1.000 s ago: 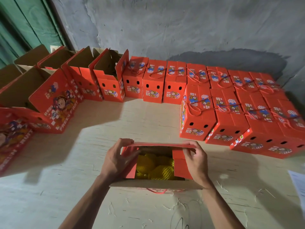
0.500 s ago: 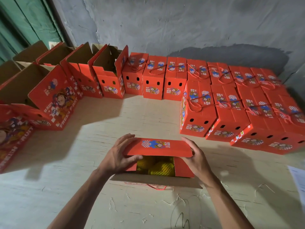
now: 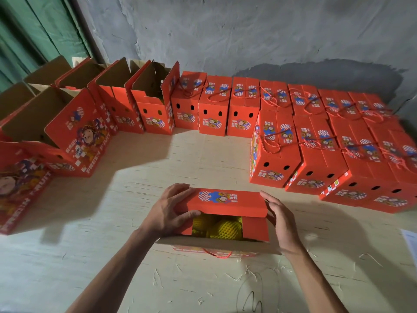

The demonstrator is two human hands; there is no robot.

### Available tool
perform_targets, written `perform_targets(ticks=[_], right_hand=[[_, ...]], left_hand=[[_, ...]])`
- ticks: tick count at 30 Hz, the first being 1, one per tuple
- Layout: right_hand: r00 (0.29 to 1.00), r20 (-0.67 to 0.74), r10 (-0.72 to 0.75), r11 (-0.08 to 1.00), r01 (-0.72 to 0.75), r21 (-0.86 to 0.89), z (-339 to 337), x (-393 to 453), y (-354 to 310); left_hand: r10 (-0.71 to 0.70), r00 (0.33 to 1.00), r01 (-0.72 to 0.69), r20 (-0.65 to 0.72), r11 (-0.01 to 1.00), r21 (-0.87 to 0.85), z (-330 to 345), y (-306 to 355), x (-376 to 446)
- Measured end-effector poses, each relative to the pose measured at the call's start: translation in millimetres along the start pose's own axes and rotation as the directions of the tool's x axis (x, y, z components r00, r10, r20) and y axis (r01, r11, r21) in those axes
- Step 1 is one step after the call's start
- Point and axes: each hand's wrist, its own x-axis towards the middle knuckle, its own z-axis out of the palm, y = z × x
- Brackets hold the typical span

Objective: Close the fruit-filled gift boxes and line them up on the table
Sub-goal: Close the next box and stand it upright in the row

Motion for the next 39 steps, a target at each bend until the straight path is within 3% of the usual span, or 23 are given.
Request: perform_targets(ticks=[7,17,21,24,30,39], right_hand=[[0.993,0.111,-0.049,0.975,0.071,-0.212,4,-9,-2],[0.992,0.087,-0.091,0.963,0.110,-0.248,1,-9,-1],[0.992,0.071,-0.101,0.948,0.117,-0.296,2,-9,-6],[0.994,0.058,-0.089,0.963,0.101,-0.252,3,-10,-8],[0.995,0.051,-0.088,0.967,0.098,-0.235,5,-11,-8],[0.993,0.102,-0.061,0.961,0.086,-0.264,1,-11,-3]], left_hand=[[0.031,0.998,-0.032,0.046,0.999,0.027,2,-5,5],[-0.035,0.998,0.037,0.045,0.998,-0.053,7,-2,-2],[-0.207,0.978,0.200,-0.015,0.959,-0.201,10,-2,-7],[-0.291,0.956,0.291,0.038,0.922,-0.256,8,-2,-6],[-0.184,0.975,0.206,0.126,0.959,-0.193,5,-8,-5],[-0.186,0.964,0.242,0.191,0.910,-0.336,6,-7,-11]])
